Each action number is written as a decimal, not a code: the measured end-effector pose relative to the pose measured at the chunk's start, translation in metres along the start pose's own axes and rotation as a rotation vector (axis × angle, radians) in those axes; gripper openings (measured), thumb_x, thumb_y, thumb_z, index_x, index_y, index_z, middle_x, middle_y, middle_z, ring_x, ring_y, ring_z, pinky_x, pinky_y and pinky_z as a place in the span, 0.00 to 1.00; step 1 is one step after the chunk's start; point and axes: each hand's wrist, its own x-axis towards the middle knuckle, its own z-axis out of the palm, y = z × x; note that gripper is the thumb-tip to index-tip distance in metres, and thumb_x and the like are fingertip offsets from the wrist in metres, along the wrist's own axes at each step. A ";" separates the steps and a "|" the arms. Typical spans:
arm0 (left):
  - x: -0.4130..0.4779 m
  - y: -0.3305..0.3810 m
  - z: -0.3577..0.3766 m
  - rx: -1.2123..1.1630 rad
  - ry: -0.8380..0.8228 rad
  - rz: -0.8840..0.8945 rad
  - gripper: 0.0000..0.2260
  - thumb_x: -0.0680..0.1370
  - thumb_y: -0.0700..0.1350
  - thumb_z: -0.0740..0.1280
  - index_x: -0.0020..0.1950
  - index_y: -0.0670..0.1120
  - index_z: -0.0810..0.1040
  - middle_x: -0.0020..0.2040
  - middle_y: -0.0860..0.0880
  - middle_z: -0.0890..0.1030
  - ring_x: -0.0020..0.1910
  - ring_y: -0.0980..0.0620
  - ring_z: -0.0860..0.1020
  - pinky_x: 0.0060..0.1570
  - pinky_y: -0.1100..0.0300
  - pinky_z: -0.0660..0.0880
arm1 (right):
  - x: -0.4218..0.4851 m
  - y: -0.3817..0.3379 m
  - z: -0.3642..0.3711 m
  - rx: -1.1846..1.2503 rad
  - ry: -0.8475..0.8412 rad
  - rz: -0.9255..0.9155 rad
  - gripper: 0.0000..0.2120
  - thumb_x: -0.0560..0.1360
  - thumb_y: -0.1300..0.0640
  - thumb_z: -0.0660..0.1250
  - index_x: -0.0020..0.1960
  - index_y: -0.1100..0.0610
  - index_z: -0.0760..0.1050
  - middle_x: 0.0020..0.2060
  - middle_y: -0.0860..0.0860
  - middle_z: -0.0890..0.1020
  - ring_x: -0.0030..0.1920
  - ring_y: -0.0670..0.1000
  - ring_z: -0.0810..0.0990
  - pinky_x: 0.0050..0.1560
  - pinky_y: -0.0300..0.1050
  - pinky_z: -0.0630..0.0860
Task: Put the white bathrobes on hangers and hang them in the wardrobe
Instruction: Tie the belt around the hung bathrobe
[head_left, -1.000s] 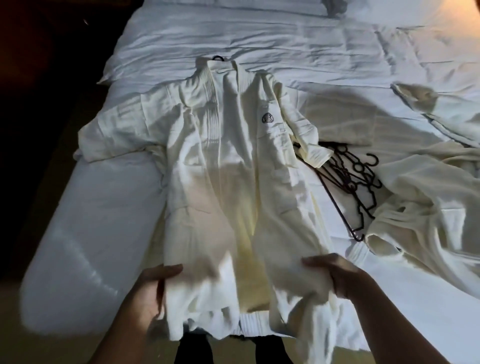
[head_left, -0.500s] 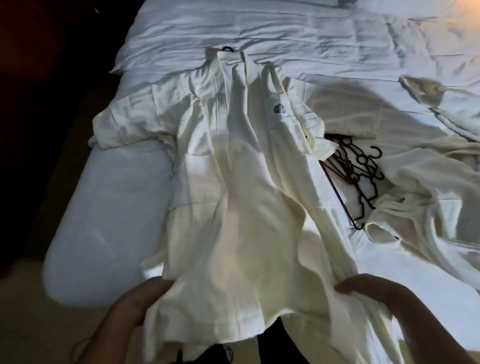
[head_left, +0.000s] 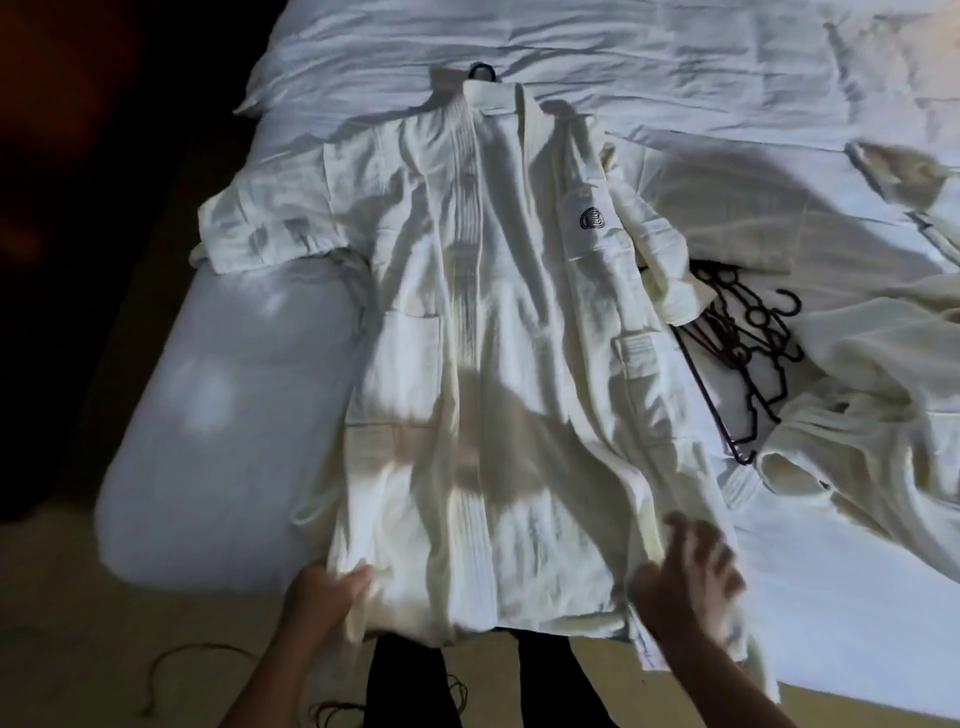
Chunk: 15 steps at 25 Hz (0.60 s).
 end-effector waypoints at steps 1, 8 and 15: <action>0.000 0.000 0.000 -0.101 -0.020 0.018 0.20 0.66 0.57 0.79 0.45 0.40 0.84 0.44 0.42 0.87 0.49 0.42 0.85 0.50 0.50 0.79 | -0.006 -0.022 0.011 0.081 -0.098 -0.163 0.29 0.58 0.58 0.70 0.57 0.44 0.71 0.52 0.51 0.75 0.52 0.59 0.74 0.53 0.56 0.71; -0.012 0.006 0.000 -0.780 -0.348 -0.039 0.16 0.83 0.47 0.64 0.62 0.37 0.81 0.57 0.36 0.84 0.59 0.37 0.82 0.68 0.42 0.73 | -0.026 -0.152 0.048 0.574 -0.937 -0.098 0.09 0.74 0.48 0.74 0.43 0.52 0.79 0.49 0.50 0.81 0.44 0.46 0.78 0.43 0.38 0.72; -0.005 -0.009 -0.014 -0.674 -0.299 0.079 0.17 0.78 0.52 0.73 0.63 0.46 0.81 0.58 0.45 0.86 0.56 0.47 0.85 0.58 0.51 0.80 | -0.004 -0.135 0.025 0.931 -0.952 0.191 0.07 0.79 0.57 0.68 0.56 0.55 0.78 0.53 0.53 0.87 0.51 0.56 0.84 0.49 0.49 0.77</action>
